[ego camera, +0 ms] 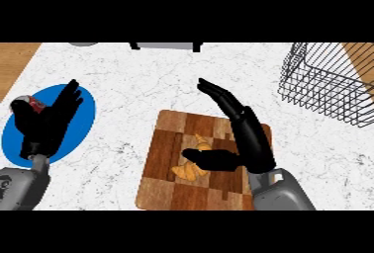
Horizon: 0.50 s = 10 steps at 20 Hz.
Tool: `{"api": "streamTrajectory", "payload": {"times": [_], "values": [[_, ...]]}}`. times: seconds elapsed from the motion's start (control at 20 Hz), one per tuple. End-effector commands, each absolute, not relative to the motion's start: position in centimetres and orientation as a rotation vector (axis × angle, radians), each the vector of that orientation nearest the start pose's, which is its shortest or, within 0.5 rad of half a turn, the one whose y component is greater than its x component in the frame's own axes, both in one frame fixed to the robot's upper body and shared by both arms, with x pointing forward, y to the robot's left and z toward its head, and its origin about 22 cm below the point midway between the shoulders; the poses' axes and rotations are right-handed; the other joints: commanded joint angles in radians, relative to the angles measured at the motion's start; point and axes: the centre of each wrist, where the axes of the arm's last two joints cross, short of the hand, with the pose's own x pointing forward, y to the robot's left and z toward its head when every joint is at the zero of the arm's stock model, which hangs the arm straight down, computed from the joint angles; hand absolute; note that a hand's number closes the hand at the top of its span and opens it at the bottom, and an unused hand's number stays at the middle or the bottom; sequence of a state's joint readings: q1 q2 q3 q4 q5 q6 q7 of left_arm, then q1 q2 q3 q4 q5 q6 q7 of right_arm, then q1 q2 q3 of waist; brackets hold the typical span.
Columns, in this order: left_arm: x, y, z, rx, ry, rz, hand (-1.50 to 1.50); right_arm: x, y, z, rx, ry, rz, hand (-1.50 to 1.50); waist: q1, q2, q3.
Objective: Pick the croissant from the cutting board and place it in the basket
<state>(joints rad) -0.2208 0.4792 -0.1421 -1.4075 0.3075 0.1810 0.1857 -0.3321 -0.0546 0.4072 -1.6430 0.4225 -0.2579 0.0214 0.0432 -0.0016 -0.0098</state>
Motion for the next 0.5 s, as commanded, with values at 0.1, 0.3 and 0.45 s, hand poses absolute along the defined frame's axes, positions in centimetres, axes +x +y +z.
{"api": "streamTrajectory", "payload": {"times": [0.1, 0.3, 0.45], "values": [[28.9, 29.9, 3.7, 0.177, -1.364, -0.108, 0.0, 27.7, -5.2, 12.4, -0.436, -1.784, 0.709, -1.5, -0.028, -0.014, 0.0], [29.0, 31.5, 4.2, 0.216, -1.354, -0.071, 0.0, 30.0, -6.1, 13.6, -0.795, -1.551, 0.869, -1.5, -0.05, -0.028, -0.004], [28.5, 31.4, 3.4, 0.211, -1.353, -0.06, 0.0, 30.5, -4.7, 17.8, -0.923, -1.41, 0.84, -1.5, -0.055, -0.028, -0.001]]}}
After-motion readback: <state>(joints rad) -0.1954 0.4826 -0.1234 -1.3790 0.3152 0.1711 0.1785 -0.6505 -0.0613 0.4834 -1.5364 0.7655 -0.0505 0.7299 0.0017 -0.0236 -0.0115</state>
